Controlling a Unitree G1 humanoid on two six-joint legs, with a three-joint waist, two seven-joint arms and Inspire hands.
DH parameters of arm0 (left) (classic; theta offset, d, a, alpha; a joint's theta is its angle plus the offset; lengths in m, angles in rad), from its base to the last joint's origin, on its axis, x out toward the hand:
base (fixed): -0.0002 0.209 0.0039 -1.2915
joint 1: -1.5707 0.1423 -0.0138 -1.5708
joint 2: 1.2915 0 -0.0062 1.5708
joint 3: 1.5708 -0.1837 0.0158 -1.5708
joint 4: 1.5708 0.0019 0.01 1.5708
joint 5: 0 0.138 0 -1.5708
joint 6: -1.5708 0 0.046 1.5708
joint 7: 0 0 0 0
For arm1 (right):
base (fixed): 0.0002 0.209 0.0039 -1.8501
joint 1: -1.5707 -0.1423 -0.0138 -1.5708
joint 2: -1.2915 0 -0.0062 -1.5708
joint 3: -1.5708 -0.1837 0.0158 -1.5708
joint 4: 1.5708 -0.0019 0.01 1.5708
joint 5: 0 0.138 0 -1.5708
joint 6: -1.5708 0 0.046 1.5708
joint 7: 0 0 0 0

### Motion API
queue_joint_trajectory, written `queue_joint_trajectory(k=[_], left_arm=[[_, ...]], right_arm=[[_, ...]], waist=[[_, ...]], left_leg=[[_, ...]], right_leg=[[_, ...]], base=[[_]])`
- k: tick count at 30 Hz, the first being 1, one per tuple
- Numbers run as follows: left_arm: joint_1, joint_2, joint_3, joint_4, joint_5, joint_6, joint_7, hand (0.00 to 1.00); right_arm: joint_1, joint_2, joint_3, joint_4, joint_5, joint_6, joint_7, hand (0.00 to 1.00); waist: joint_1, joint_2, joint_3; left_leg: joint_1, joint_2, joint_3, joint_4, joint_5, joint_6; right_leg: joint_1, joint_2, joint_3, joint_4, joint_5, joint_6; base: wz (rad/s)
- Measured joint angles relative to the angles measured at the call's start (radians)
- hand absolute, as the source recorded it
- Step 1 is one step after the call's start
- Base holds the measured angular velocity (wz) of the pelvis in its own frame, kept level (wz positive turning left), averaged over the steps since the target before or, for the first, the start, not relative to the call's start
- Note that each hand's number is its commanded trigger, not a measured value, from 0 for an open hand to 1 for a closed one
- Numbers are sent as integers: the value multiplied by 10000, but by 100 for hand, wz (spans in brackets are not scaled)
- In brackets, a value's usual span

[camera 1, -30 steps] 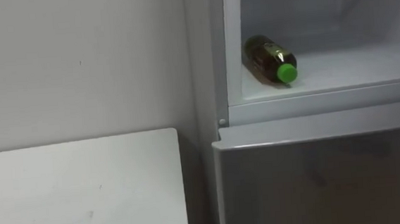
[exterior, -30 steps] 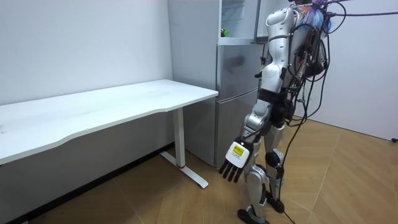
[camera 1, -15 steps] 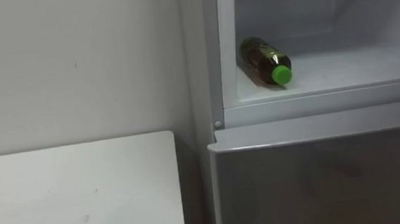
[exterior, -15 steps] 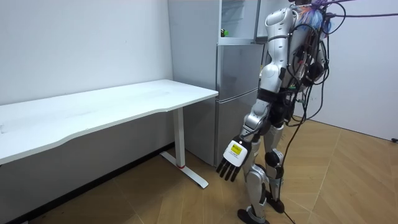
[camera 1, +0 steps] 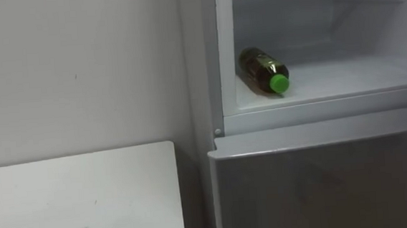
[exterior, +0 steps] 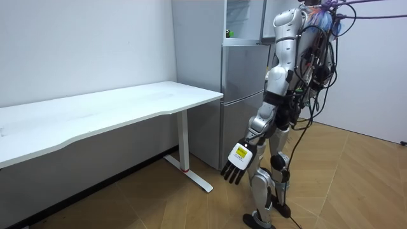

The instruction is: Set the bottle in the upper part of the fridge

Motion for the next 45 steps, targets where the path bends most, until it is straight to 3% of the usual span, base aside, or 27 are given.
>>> queue_joint_trajectory(k=[4,12,18,22,27,33,45], left_arm=[[17,1,11,-3,-1,3,0,0],[13,1,20,-45,-386,-9,164,0],[7,38,57,-112,-381,-16,165,0],[11,55,225,-346,-366,-26,195,0],[186,236,542,-392,-296,-108,224,0],[335,260,871,-511,-175,-194,148,0],[178,256,1089,-356,493,-44,-495,0]], right_arm=[[-130,-3,-171,-15,561,8,-118,0],[-561,-35,-1359,-89,2552,9,-496,0],[-567,-64,-2254,-1803,3176,-3,-1107,0],[-755,-208,-2887,-2591,3195,-43,-1842,0],[-914,-1002,-4023,-4147,3192,-112,-2507,0],[-1035,-1536,-5204,-5234,3114,-429,-2855,0],[-1251,-1548,-6110,-7441,872,-423,-2780,0]], waist=[[-17,-42,-16],[-266,-97,-40],[-522,-244,-33],[-544,-353,-6],[-617,-488,-63],[-637,-563,-64],[-797,-682,-52]], left_leg=[[-42,-17,-1,-4,0,1],[-9,-51,9,23,1,1],[10,-90,-23,27,3,5],[-61,-101,-40,-5,-6,21],[-301,-119,-99,32,-19,46],[-395,-125,-171,-13,-15,45],[-354,-148,-120,-132,-13,45]], right_leg=[[-73,0,14,-12,-2,4],[-16,-29,70,-20,-29,34],[-21,-58,79,47,-60,62],[-61,-54,68,43,-74,86],[-227,-70,-4,6,-38,99],[-387,-70,-35,-6,-48,97],[-373,-64,8,-12,-68,122]], base=[[0],[0],[0],[4],[2],[2],[-1]])
